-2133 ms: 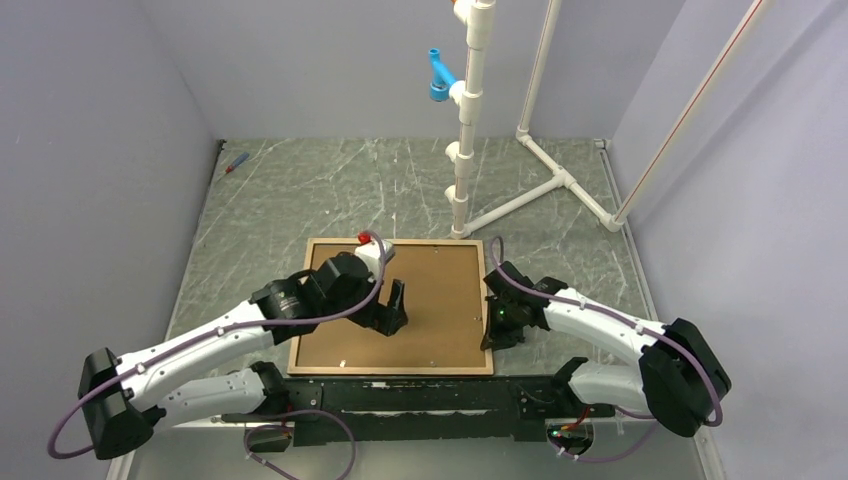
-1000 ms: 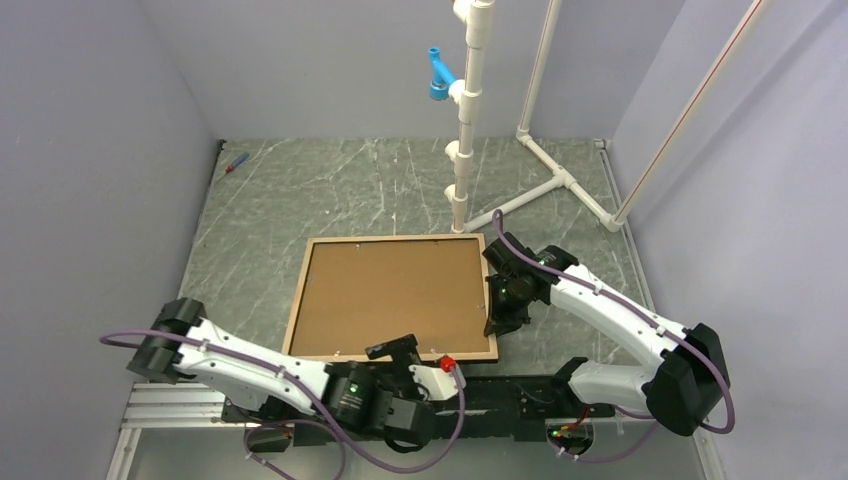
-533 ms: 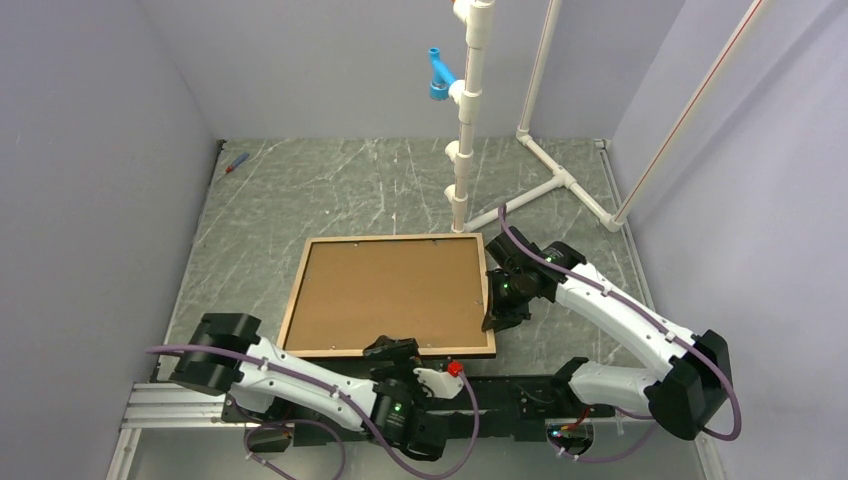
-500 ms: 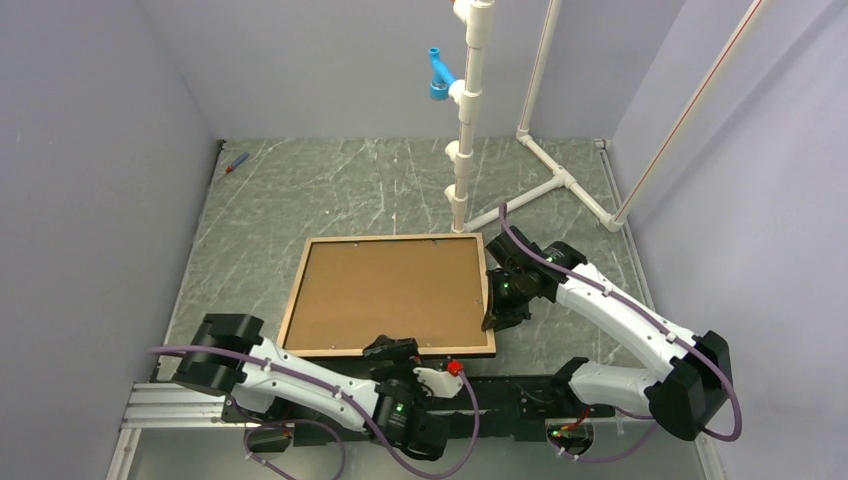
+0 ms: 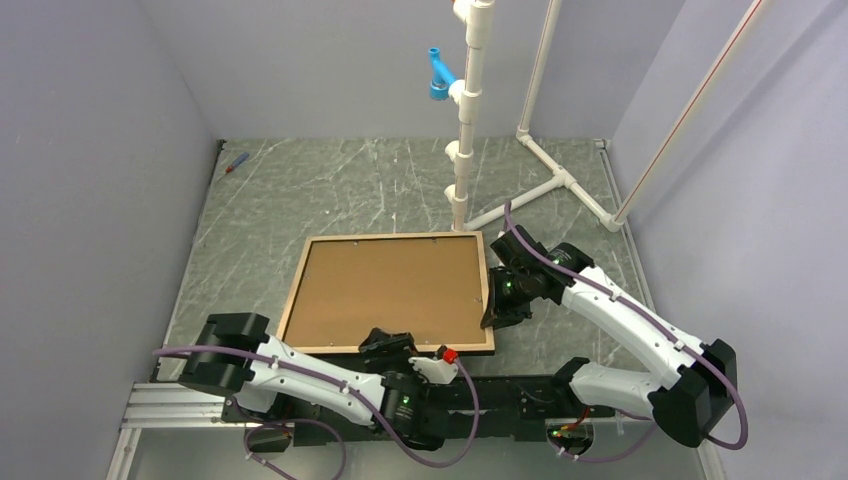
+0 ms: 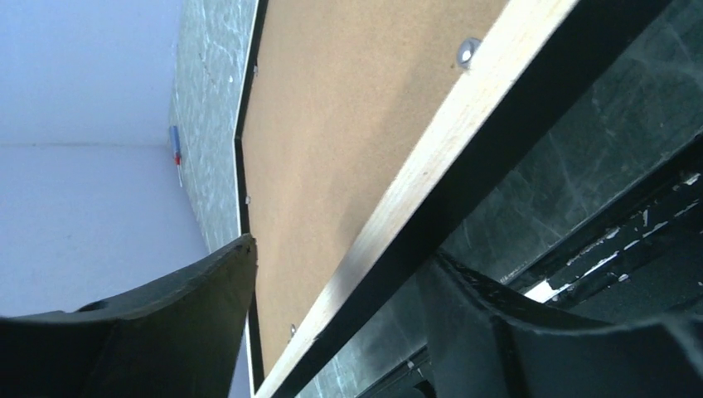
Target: Put the photo into the frame
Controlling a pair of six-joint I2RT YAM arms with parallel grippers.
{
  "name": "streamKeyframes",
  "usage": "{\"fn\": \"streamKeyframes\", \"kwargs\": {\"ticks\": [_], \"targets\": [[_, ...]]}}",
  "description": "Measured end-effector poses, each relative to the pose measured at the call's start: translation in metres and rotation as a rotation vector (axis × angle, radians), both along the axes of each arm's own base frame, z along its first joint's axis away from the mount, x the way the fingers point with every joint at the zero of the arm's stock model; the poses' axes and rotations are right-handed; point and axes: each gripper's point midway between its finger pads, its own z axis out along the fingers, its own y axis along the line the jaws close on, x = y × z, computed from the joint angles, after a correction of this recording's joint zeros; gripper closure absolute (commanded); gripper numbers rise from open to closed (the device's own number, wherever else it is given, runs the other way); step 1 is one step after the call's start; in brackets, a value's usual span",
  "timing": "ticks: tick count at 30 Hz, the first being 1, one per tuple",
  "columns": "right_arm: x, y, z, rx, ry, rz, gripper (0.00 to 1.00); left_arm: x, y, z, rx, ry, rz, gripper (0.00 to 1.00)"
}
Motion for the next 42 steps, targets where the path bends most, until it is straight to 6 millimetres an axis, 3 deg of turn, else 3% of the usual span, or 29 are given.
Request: {"fn": "streamKeyframes", "kwargs": {"ticks": [8, 15, 19, 28, 36, 42], "targets": [[0.003, 0.007, 0.013, 0.044, -0.019, -0.003, 0.98, 0.002, 0.001, 0.004, -0.017, 0.024, 0.003, 0.63], [0.008, 0.013, 0.026, 0.096, -0.065, 0.005, 0.53, 0.007, 0.008, 0.014, 0.024, -0.011, -0.011, 0.84], [0.017, 0.02, 0.043, 0.149, -0.138, 0.024, 0.38, 0.011, 0.012, 0.028, 0.033, -0.062, 0.026, 1.0], [0.037, 0.021, 0.096, 0.241, -0.372, 0.02, 0.01, 0.019, 0.021, 0.048, 0.033, -0.143, 0.073, 1.0], [0.038, 0.014, 0.142, 0.338, -0.605, 0.057, 0.0, 0.023, 0.03, 0.07, -0.045, -0.113, 0.06, 1.0], [0.039, 0.017, 0.153, 0.349, -0.688, 0.143, 0.0, 0.023, 0.042, 0.085, -0.172, -0.01, -0.034, 1.0]]}}
